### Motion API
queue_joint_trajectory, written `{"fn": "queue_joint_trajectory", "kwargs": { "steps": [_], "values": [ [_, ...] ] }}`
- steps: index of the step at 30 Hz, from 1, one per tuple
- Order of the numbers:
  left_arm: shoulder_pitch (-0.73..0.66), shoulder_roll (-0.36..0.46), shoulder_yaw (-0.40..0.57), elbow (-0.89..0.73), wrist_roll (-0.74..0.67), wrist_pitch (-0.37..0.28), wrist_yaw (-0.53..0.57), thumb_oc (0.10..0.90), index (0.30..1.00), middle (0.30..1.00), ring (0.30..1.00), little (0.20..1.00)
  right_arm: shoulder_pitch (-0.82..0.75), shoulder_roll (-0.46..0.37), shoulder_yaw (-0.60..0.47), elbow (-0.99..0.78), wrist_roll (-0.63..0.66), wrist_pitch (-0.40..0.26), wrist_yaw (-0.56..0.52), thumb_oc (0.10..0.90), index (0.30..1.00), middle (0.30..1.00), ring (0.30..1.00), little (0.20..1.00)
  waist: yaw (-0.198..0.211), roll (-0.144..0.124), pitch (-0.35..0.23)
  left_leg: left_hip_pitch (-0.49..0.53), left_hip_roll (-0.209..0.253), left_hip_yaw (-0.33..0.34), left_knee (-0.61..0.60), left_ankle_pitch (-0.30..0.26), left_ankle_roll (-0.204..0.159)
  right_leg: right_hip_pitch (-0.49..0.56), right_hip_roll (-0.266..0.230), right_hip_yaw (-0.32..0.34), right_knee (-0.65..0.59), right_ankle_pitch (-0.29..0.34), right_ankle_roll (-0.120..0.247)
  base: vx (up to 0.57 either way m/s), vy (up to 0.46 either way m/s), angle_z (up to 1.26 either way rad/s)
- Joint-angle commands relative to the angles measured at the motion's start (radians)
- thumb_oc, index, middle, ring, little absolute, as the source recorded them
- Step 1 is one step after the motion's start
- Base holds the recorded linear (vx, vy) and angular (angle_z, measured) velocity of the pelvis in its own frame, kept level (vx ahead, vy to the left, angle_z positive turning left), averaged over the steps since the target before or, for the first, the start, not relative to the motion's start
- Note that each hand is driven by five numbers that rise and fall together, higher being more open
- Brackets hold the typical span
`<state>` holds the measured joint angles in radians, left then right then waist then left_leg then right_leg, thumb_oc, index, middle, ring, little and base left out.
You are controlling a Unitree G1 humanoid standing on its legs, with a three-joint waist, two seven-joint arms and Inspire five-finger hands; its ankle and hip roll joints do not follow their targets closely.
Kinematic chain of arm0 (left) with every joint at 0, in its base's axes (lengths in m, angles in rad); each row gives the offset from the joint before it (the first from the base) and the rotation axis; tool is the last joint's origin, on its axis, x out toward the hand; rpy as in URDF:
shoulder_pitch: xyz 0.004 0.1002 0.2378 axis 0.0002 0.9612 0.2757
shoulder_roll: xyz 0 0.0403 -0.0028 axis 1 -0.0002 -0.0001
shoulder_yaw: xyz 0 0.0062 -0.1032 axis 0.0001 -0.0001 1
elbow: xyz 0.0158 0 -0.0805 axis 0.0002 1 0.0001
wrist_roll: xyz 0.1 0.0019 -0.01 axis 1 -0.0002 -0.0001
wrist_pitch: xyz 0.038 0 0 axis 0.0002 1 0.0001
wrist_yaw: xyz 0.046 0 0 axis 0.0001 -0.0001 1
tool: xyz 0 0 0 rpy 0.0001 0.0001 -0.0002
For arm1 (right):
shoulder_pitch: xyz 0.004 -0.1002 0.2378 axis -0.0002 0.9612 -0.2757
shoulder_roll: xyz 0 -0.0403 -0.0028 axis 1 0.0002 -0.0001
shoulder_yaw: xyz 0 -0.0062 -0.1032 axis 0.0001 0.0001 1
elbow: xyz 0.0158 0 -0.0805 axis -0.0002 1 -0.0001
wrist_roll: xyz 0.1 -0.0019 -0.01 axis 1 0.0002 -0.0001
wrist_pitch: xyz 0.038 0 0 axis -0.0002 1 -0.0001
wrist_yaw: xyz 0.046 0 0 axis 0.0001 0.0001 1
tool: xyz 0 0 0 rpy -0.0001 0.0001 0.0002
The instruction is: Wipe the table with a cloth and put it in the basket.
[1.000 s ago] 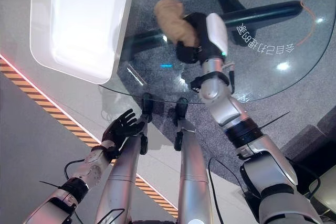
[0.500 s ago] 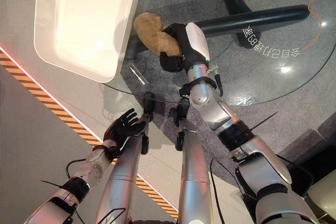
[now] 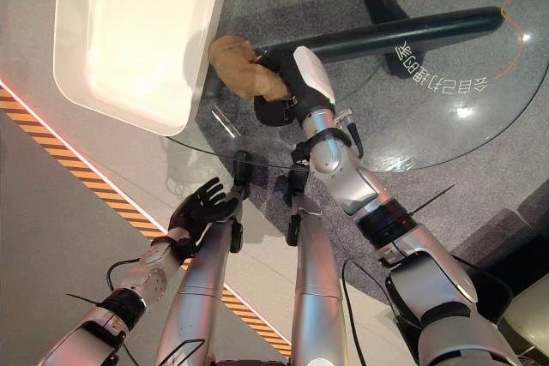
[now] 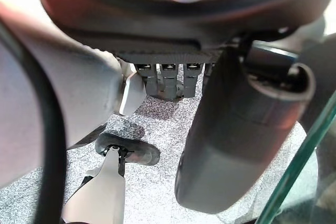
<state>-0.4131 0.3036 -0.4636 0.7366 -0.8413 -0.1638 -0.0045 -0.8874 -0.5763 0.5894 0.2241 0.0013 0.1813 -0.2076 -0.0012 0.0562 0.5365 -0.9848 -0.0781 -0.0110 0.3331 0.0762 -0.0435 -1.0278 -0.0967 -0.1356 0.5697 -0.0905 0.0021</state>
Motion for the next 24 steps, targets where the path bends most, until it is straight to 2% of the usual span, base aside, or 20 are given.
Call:
{"fn": "queue_joint_trajectory", "kwargs": {
  "steps": [1, 10, 14, 20, 24],
  "values": [
    [0.094, -0.036, -0.076, -0.002, 0.022, 0.032, -0.007, 0.8, 0.9, 0.9, 0.9, 0.9, 0.107, -0.004, 0.108, -0.13, 0.002, -0.028, 0.082, 0.1, 0.3, 0.3, 0.3, 0.2, 0.017, -0.005, -0.017, -0.044, -0.04, 0.027, 0.164, -0.118, 0.062, -0.016, 0.022, 0.033, -0.15, 0.146, 0.094, 0.0, 0.0, 0.0],
    [0.096, -0.036, -0.083, -0.01, 0.01, 0.032, 0.006, 0.8, 0.9, 0.9, 0.9, 0.9, 0.146, -0.012, 0.073, -0.118, 0.024, -0.076, -0.028, 0.1, 0.3, 0.3, 0.3, 0.2, 0.007, -0.003, -0.017, -0.042, -0.035, 0.03, 0.168, -0.121, 0.062, -0.015, 0.024, 0.039, -0.148, 0.144, 0.093, 0.0, 0.0, 0.0],
    [0.093, -0.033, -0.08, -0.008, 0.009, 0.037, 0.008, 0.8, 0.9, 0.9, 0.9, 0.9, 0.151, -0.006, 0.049, -0.107, 0.022, -0.099, -0.032, 0.1, 0.3, 0.3, 0.3, 0.2, 0.003, -0.007, -0.017, -0.042, -0.034, 0.03, 0.173, -0.126, 0.062, -0.016, 0.026, 0.042, -0.143, 0.144, 0.094, 0.0, -0.008, 0.0],
    [0.112, -0.029, -0.066, -0.009, 0.018, 0.03, -0.001, 0.8, 0.9, 0.9, 0.9, 0.9, 0.158, -0.014, 0.025, -0.123, 0.034, -0.094, -0.058, 0.1, 0.3, 0.3, 0.3, 0.2, 0.001, -0.01, -0.017, -0.039, -0.029, 0.034, 0.164, -0.122, 0.062, -0.015, 0.031, 0.045, -0.146, 0.147, 0.091, 0.0, 0.0, 0.0],
    [0.114, -0.027, -0.07, -0.016, 0.011, 0.027, 0.008, 0.8, 0.9, 0.9, 0.9, 0.9, 0.168, -0.009, -0.004, -0.12, 0.046, -0.114, -0.13, 0.1, 0.3, 0.3, 0.3, 0.2, -0.002, -0.009, -0.017, -0.043, -0.029, 0.035, 0.164, -0.123, 0.064, -0.02, 0.032, 0.048, -0.147, 0.149, 0.092, 0.0, 0.0, 0.0]
  ]
}}
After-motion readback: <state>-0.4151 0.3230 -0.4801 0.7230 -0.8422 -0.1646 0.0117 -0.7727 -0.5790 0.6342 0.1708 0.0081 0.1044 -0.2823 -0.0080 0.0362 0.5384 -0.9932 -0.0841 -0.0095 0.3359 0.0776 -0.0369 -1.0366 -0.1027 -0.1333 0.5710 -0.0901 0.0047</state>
